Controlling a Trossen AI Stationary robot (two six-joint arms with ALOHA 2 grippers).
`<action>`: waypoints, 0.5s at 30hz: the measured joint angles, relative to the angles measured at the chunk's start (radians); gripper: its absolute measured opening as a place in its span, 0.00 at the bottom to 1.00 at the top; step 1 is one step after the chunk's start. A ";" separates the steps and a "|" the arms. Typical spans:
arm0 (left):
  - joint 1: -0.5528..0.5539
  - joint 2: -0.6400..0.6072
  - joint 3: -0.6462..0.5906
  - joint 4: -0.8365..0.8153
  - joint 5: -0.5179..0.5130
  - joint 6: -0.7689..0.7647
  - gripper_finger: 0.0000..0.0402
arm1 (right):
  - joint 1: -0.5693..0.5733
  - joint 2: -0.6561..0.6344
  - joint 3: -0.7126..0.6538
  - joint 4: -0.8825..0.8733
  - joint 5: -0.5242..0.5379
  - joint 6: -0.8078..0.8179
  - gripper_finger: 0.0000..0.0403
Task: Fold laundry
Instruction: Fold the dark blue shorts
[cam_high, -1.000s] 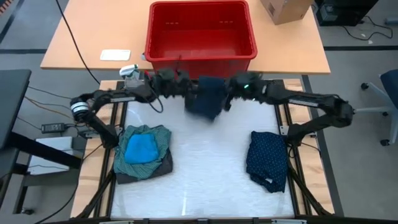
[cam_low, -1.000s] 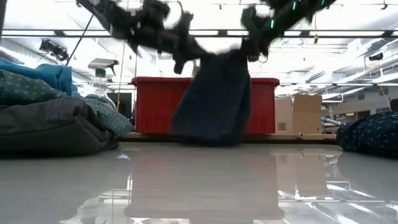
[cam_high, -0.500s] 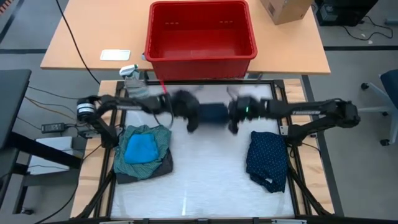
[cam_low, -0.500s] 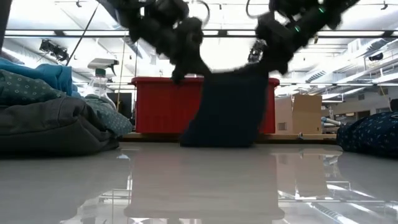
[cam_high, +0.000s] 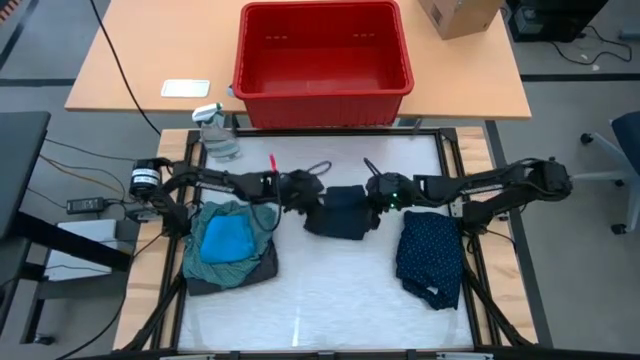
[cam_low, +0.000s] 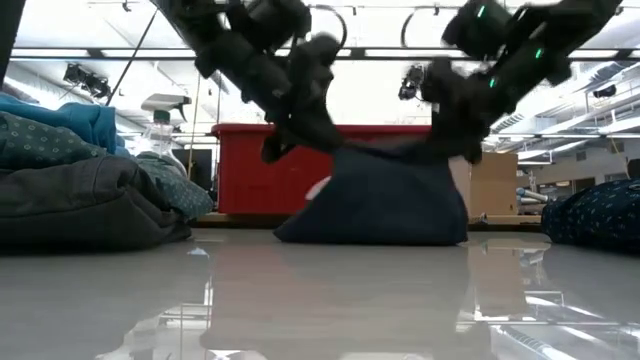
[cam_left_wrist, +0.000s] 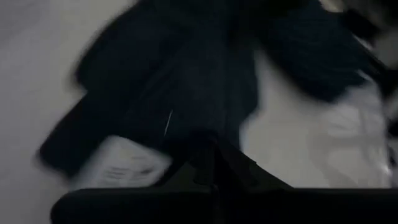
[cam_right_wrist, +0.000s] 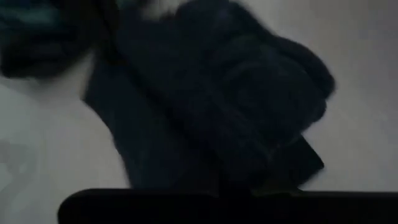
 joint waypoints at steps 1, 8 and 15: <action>0.017 0.006 0.000 -0.017 -0.002 -0.021 0.02 | -0.023 0.025 -0.006 0.002 -0.018 0.002 0.03; 0.100 0.052 -0.002 -0.172 0.061 -0.096 0.03 | -0.143 0.221 -0.017 0.119 -0.232 0.002 0.18; 0.173 0.046 0.036 -0.182 0.111 -0.145 0.13 | -0.206 0.236 -0.009 0.158 -0.345 0.131 0.46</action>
